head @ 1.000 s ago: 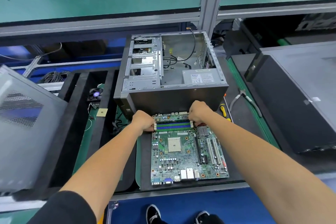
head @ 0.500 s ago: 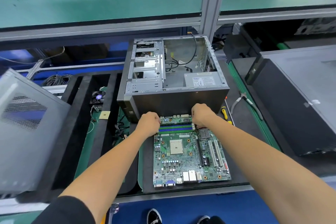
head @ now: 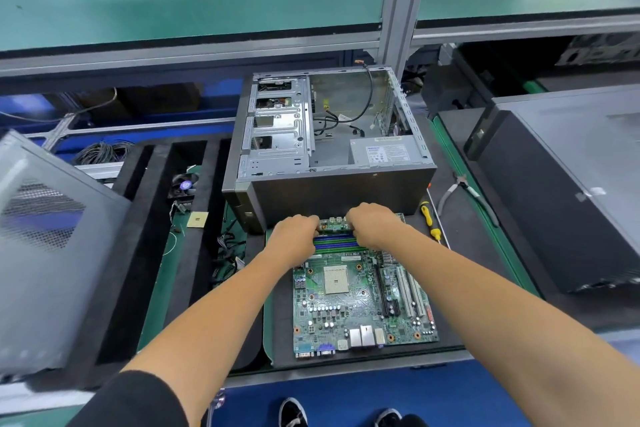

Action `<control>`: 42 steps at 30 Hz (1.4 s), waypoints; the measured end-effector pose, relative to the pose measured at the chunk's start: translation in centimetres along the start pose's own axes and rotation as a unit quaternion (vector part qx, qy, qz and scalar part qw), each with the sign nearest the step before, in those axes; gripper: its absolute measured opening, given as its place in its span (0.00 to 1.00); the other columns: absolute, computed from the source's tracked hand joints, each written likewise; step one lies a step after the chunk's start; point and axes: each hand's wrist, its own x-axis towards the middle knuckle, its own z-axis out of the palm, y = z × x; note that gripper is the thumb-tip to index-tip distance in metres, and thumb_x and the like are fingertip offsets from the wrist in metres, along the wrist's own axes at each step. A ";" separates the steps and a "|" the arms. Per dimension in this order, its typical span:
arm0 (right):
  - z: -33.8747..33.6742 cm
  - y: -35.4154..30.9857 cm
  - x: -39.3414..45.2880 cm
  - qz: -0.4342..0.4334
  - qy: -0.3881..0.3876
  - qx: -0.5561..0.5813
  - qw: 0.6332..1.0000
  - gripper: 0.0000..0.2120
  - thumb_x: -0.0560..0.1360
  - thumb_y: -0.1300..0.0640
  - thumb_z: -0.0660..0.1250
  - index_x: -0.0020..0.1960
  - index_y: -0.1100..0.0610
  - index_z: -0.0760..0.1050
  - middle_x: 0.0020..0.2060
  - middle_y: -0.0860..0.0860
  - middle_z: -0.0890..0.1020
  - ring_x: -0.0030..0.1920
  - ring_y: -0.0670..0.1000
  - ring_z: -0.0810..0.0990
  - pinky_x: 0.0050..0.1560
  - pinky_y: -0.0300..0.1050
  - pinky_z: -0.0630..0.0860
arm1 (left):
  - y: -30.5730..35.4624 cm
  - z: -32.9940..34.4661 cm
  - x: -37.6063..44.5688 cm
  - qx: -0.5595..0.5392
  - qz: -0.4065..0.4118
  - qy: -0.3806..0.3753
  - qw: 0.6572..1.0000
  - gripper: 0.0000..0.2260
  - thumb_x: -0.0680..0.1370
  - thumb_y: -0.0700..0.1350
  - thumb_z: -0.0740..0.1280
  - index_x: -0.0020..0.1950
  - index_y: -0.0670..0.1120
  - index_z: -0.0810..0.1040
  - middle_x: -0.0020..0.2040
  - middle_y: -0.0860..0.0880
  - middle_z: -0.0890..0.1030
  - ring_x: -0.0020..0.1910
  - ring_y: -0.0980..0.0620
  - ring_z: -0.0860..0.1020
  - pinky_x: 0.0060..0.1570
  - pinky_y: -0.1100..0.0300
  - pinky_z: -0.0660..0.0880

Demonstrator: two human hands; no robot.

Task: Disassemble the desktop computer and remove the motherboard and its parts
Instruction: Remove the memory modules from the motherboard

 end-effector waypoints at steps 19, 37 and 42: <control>-4.1 -9.5 2.3 -0.114 -0.238 0.168 0.950 0.12 0.73 0.62 0.71 0.32 0.55 0.75 0.29 0.49 0.80 0.30 0.47 0.80 0.30 0.37 0.72 | -9.7 -4.7 -6.4 -0.527 -0.127 -0.058 0.838 0.05 0.75 0.38 0.71 0.50 0.46 0.81 0.39 0.50 0.82 0.36 0.58 0.80 0.36 0.68 0.74; -2.5 -27.1 7.3 -0.087 -0.252 0.258 0.929 0.13 0.77 0.58 0.68 0.34 0.58 0.74 0.24 0.49 0.79 0.21 0.46 0.77 0.20 0.32 0.67 | -20.5 -3.5 -12.1 -0.400 -0.335 0.035 0.852 0.11 0.69 0.42 0.76 0.33 0.35 0.80 0.28 0.44 0.79 0.28 0.49 0.78 0.33 0.58 0.80; -2.4 -26.7 7.9 -0.023 -0.249 0.272 0.929 0.14 0.77 0.59 0.64 0.33 0.59 0.70 0.21 0.49 0.75 0.25 0.52 0.73 0.27 0.40 0.69 | -19.9 -1.7 -11.0 -0.181 -0.336 0.010 0.924 0.15 0.70 0.46 0.75 0.33 0.42 0.71 0.36 0.43 0.78 0.36 0.45 0.77 0.34 0.57 0.72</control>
